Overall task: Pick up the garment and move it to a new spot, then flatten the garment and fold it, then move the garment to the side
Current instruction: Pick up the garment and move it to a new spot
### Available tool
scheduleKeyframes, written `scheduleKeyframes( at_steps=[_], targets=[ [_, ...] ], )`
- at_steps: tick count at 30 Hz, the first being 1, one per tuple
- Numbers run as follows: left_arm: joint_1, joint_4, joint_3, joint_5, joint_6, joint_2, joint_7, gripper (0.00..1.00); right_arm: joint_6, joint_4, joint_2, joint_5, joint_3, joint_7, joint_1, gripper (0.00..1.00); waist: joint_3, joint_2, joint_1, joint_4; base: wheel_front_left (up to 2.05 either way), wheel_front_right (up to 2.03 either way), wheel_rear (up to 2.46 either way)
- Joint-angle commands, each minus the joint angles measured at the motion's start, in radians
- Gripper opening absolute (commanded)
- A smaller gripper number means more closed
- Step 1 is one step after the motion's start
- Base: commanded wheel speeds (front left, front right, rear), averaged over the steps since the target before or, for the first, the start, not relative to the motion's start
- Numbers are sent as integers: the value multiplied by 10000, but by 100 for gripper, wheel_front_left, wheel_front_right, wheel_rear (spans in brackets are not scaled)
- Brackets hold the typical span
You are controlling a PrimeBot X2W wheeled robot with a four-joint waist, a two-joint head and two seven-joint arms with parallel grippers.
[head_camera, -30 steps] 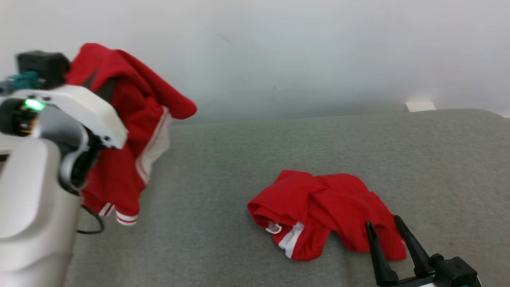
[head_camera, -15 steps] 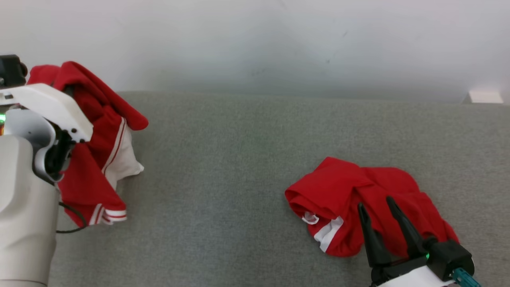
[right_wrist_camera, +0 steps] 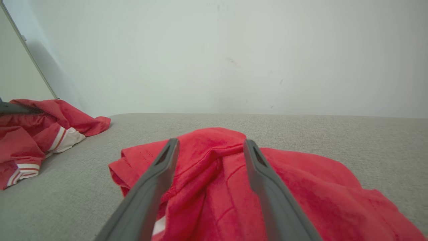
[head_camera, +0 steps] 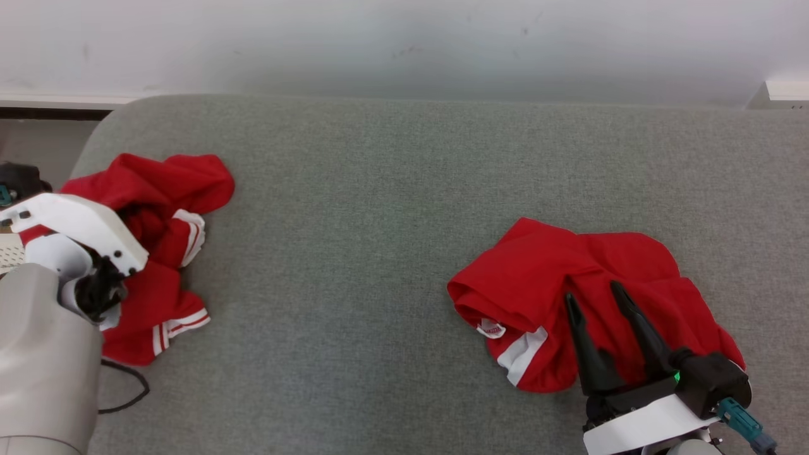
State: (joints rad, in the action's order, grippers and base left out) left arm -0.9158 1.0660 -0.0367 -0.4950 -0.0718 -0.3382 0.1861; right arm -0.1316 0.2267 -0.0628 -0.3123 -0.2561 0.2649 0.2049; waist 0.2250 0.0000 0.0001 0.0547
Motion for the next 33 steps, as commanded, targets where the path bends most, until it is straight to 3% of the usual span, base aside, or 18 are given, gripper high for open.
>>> scheduleKeyframes(
  at_steps=[1, 11, 19, 25, 33],
  targets=[
    [-118, 181, -21, -18, -74, -132, 74, 100, 18, 27, -33, -74, 25, -11, 133, 100, -5, 0, -1, -20, 0, 0, 0],
    [-585, 915, -429, 87, -416, -467, 252, 100, 18, 167, 50, -222, 138, -11, -269, 100, -952, 0, -1, 135, 0, 0, 0],
    [-1028, 616, -1240, 58, -592, -621, 1370, 100, 18, 261, 91, -253, 239, -11, -816, 100, -2036, 0, -1, 393, 0, 0, 0],
    [-794, -945, -1994, -872, -595, -645, 2380, 100, 18, 186, 102, -267, 350, -11, -1099, 100, -2399, 0, -1, 405, 0, 0, 0],
    [617, -4329, -2380, -1824, -598, -731, 1603, 100, 18, -7, -16, -31, 711, -12, -1211, 100, -2550, 0, -1, -51, 0, 0, 0]
  ],
)
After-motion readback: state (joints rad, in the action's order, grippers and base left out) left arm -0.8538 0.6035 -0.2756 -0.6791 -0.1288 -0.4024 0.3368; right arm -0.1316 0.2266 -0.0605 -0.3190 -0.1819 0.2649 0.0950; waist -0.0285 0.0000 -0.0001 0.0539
